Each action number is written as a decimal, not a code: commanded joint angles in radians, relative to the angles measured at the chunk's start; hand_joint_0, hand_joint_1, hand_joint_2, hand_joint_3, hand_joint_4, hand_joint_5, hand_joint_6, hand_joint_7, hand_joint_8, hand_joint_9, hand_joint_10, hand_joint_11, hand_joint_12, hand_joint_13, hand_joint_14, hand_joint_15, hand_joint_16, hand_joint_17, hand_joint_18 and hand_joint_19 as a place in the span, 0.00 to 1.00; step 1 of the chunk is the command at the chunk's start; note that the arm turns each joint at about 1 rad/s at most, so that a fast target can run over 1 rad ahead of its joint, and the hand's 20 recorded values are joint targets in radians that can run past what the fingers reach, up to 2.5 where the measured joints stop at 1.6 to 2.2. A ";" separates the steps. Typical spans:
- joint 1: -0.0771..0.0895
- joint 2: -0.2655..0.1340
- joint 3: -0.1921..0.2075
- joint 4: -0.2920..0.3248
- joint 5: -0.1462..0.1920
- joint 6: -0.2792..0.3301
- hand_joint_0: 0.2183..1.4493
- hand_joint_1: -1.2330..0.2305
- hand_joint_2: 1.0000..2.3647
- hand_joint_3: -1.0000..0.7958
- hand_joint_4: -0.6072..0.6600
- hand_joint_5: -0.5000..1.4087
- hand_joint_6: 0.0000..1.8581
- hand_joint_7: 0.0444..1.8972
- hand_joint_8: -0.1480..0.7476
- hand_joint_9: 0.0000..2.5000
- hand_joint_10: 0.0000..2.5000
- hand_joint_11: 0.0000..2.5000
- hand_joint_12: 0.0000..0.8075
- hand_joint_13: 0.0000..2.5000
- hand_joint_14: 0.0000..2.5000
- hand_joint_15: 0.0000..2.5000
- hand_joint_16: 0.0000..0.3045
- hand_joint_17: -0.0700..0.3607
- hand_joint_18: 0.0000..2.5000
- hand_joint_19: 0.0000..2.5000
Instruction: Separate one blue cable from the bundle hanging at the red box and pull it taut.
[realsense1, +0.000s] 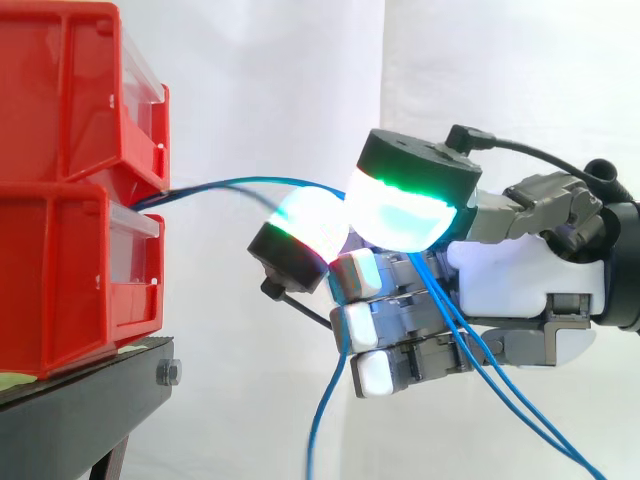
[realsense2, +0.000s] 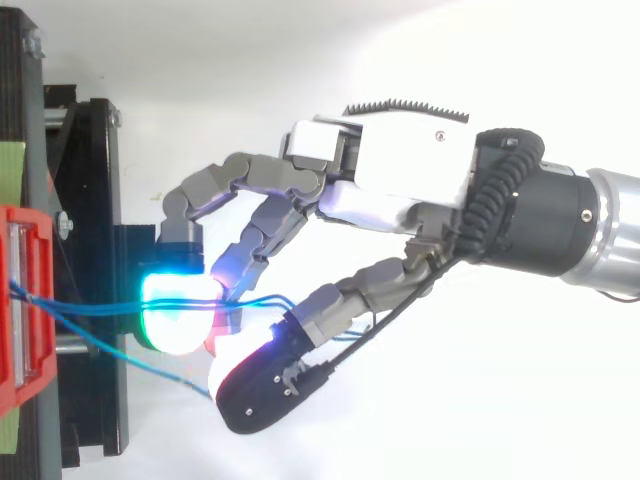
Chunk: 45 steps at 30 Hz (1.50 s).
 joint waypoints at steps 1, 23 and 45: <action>0.000 0.001 0.000 -0.006 0.000 0.000 0.31 0.18 0.00 0.28 0.60 0.18 0.47 0.61 0.49 0.42 0.01 0.34 0.40 0.40 0.01 0.26 0.10 0.33 0.35 0.24; 0.000 0.000 0.000 -0.010 0.000 0.000 0.34 0.29 0.02 0.45 0.51 0.17 0.47 0.62 0.51 0.39 0.01 0.33 0.42 0.38 0.01 0.26 0.12 0.36 0.35 0.26; -0.002 0.000 0.000 -0.010 0.000 0.000 0.32 0.40 0.01 0.41 0.55 0.18 0.43 0.62 0.50 0.39 0.01 0.32 0.39 0.35 0.01 0.26 0.13 0.37 0.35 0.29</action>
